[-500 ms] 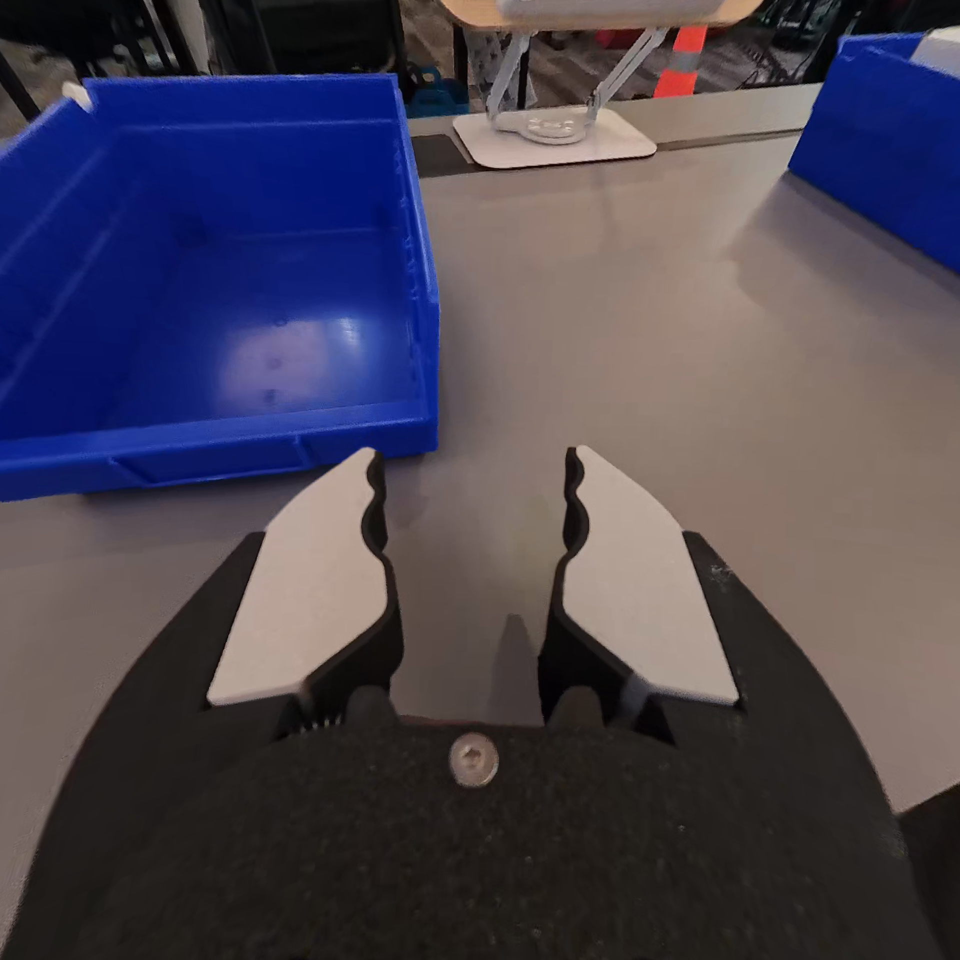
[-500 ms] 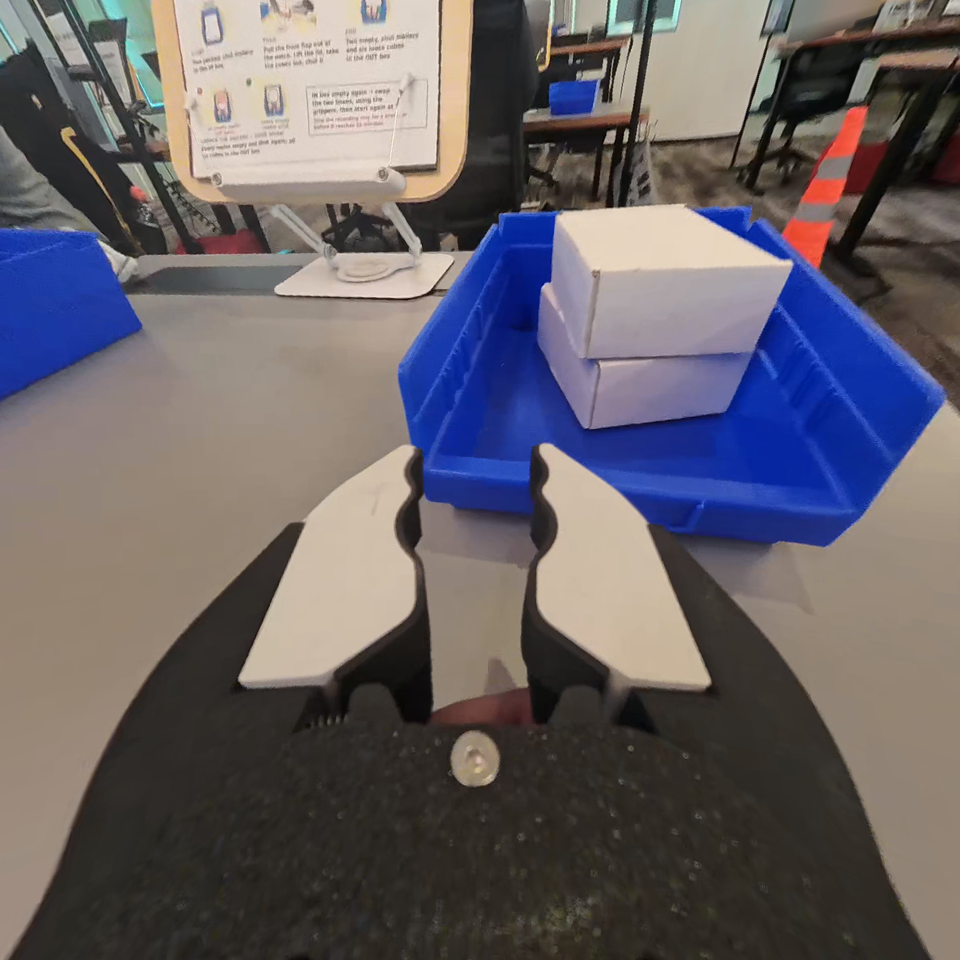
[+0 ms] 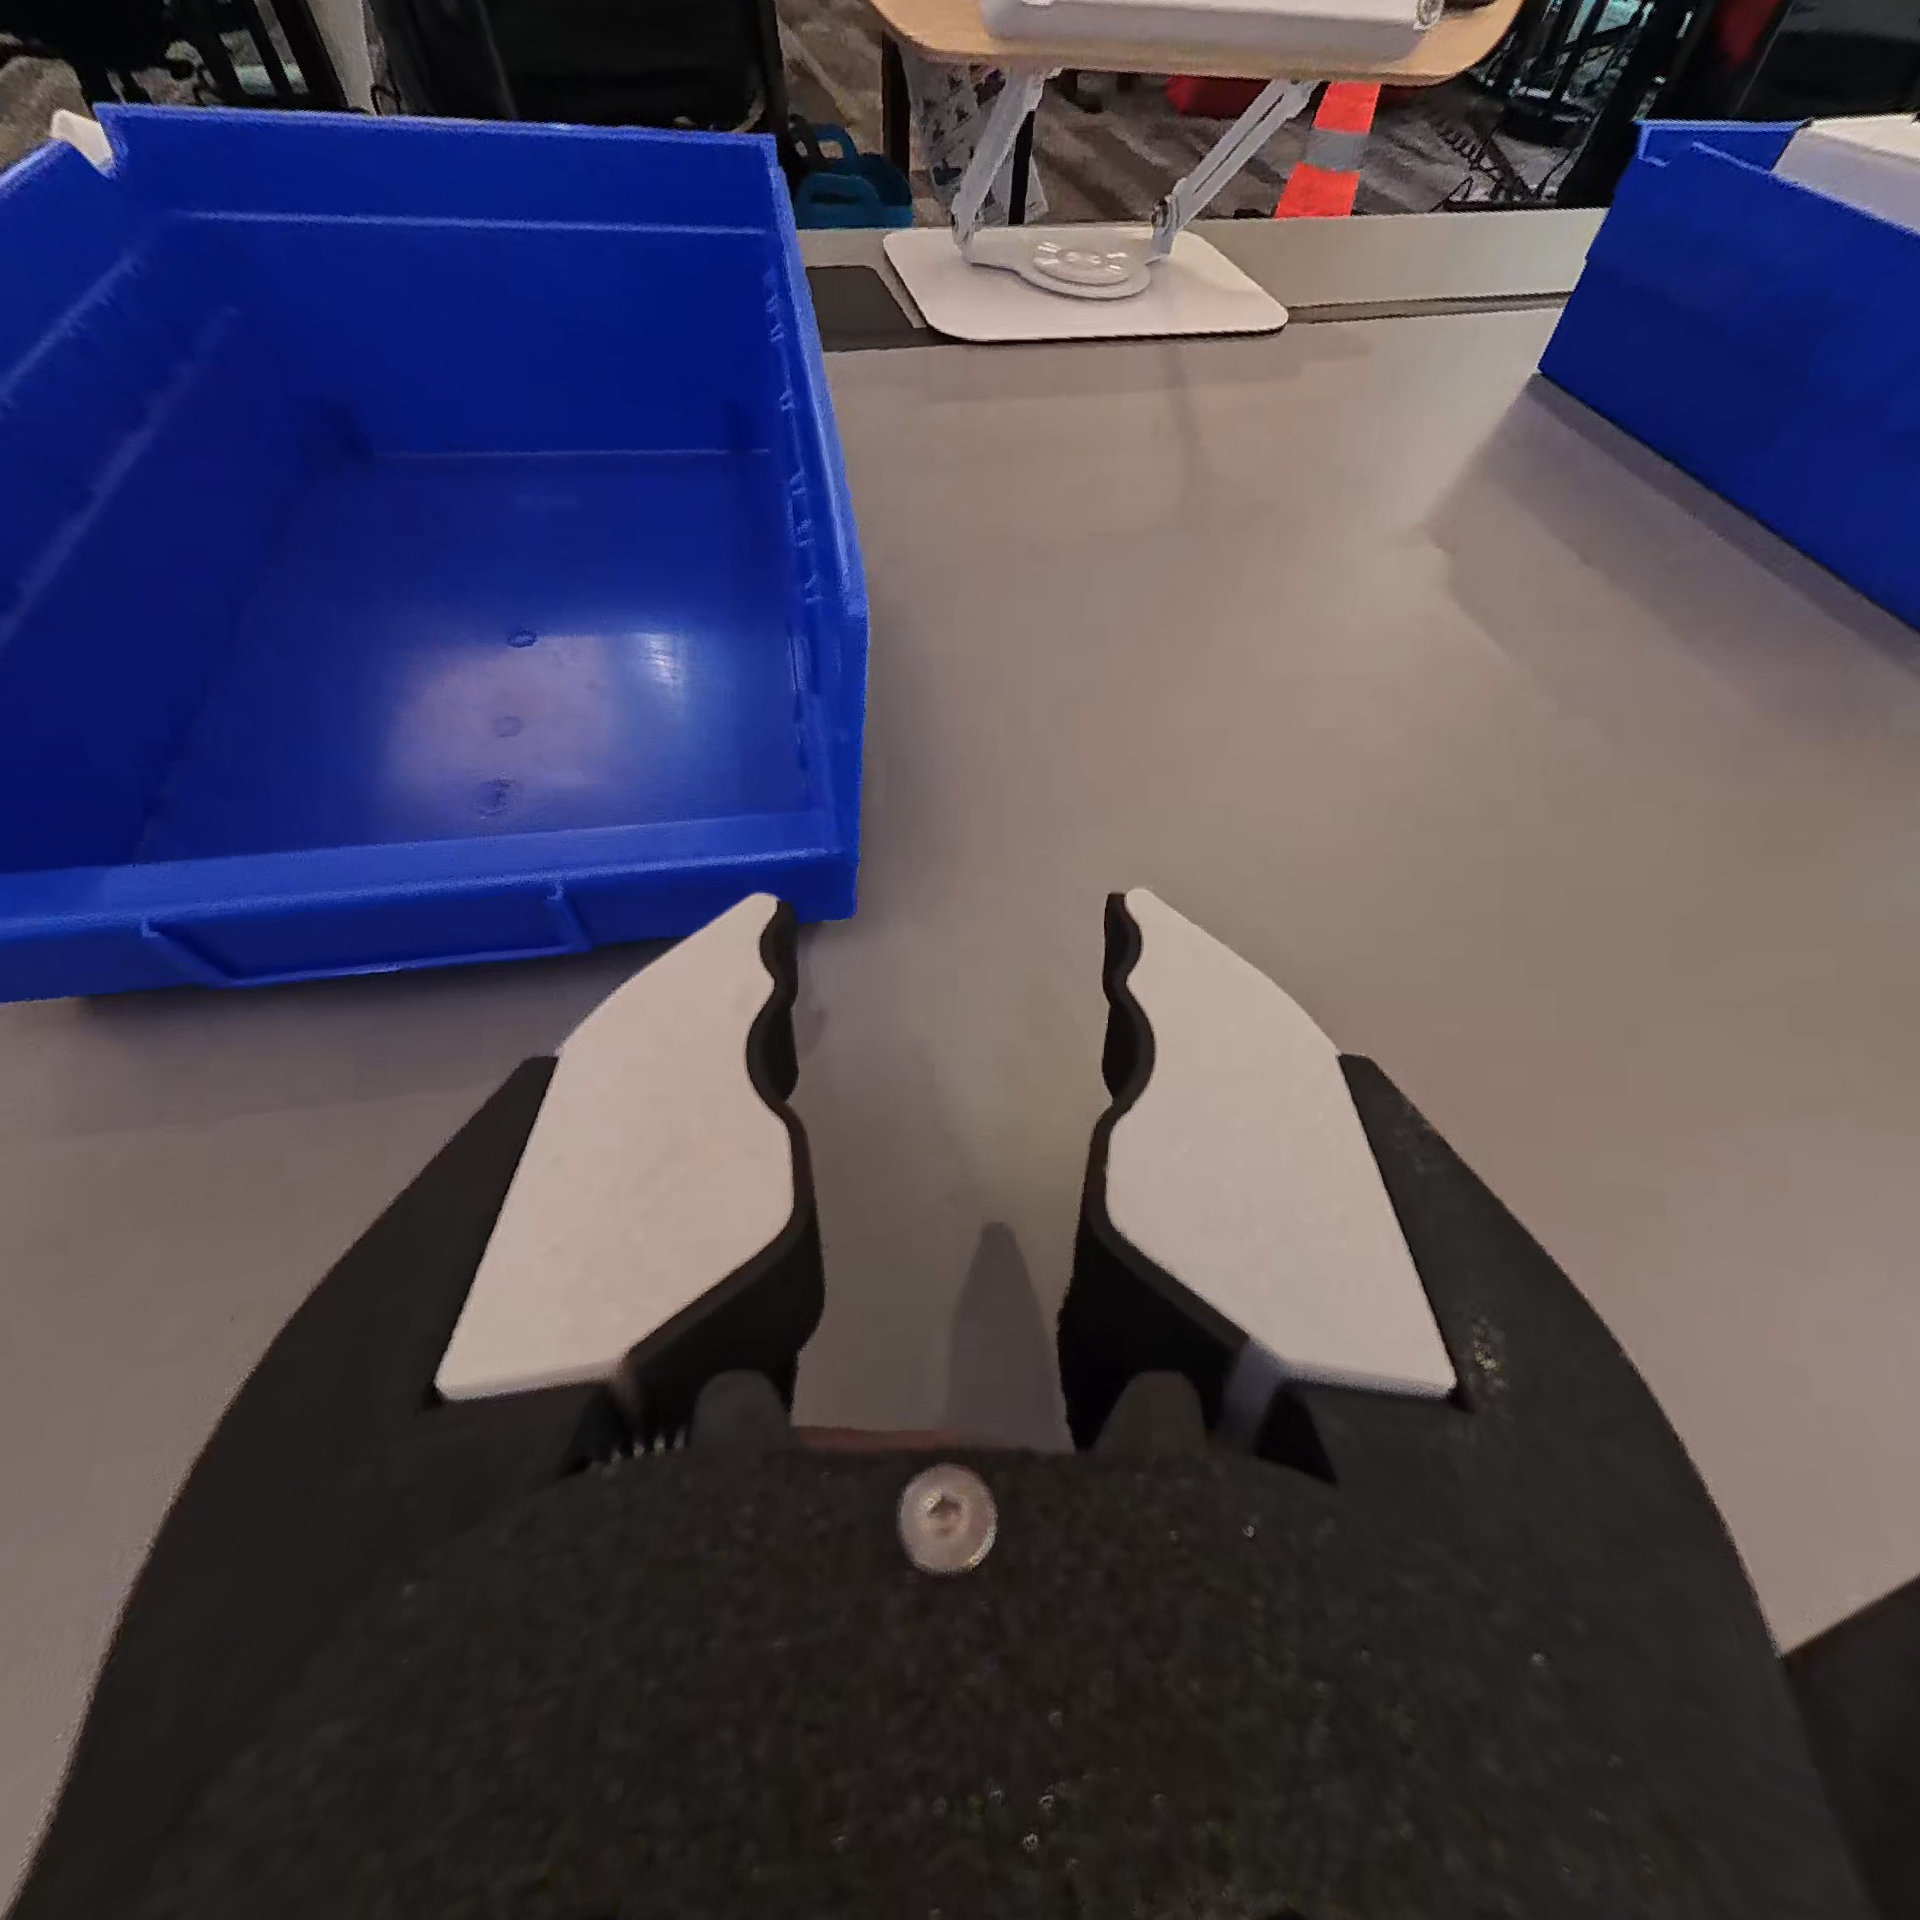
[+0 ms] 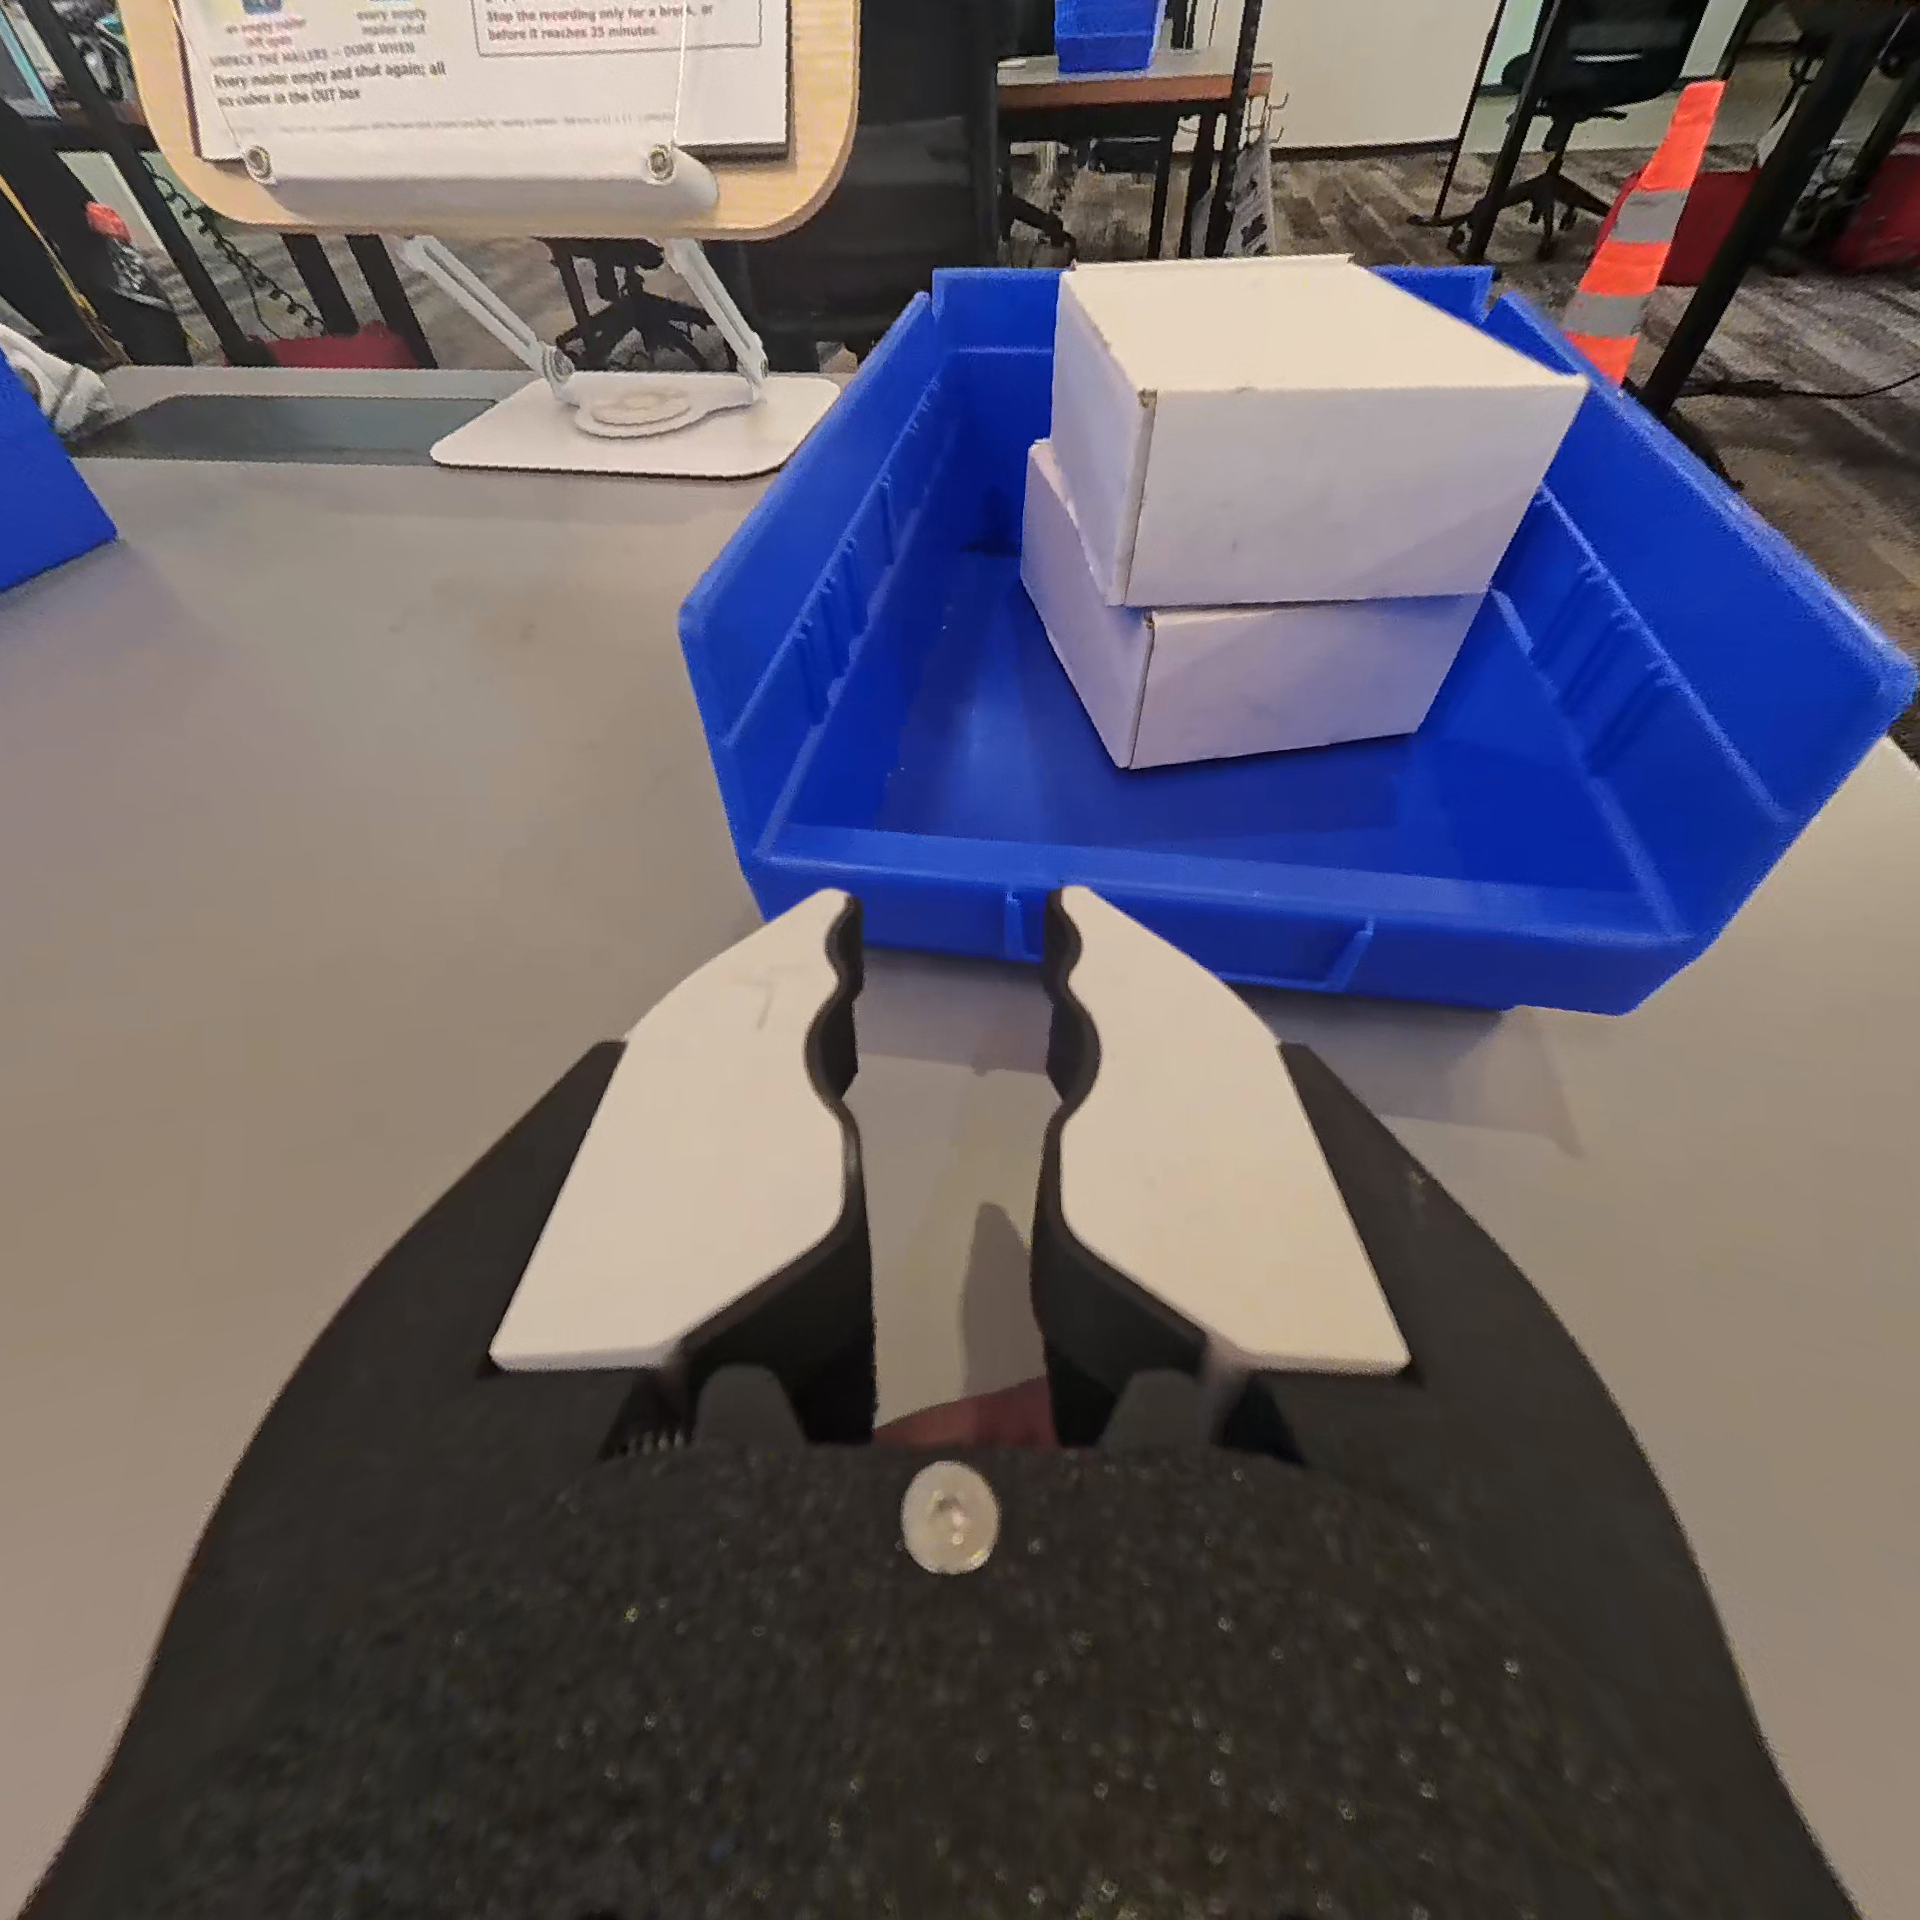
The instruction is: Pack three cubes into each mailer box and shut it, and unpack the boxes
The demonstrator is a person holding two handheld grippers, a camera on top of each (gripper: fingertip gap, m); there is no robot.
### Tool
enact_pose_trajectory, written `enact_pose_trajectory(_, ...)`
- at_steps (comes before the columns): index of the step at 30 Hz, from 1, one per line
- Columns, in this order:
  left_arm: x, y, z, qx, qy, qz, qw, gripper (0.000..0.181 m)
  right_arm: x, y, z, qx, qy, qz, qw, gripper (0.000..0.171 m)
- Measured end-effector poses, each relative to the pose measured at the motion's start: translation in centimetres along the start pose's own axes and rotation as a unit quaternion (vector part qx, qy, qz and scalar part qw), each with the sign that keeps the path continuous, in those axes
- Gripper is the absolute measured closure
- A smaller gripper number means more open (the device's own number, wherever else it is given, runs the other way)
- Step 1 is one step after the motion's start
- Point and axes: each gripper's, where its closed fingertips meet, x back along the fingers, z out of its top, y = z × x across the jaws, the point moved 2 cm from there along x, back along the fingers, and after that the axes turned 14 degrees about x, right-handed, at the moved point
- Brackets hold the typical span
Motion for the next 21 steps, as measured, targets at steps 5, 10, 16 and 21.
enact_pose_trajectory(5, 0.00, -0.32, -0.03, 0.009, -0.002, 0.002, 1.000, 0.126, 0.31, 0.27, -0.11, 0.009, -0.001, -0.009, 1.000, 0.140)
enact_pose_trajectory(10, 0.15, -0.29, -0.02, 0.011, -0.002, 0.002, 1.000, 0.127, 0.39, 0.06, -0.22, 0.005, -0.003, -0.003, 1.000, 0.140)
enact_pose_trajectory(16, -0.13, -0.30, -0.30, 0.003, -0.010, 0.005, 1.000, 0.127, 0.17, -0.13, -0.22, 0.011, -0.004, 0.002, 1.000, 0.139)
enact_pose_trajectory(21, -0.23, -0.19, -0.35, 0.006, -0.012, 0.002, 1.000, 0.127, 0.05, -0.23, -0.31, 0.016, -0.008, 0.001, 1.000, 0.139)
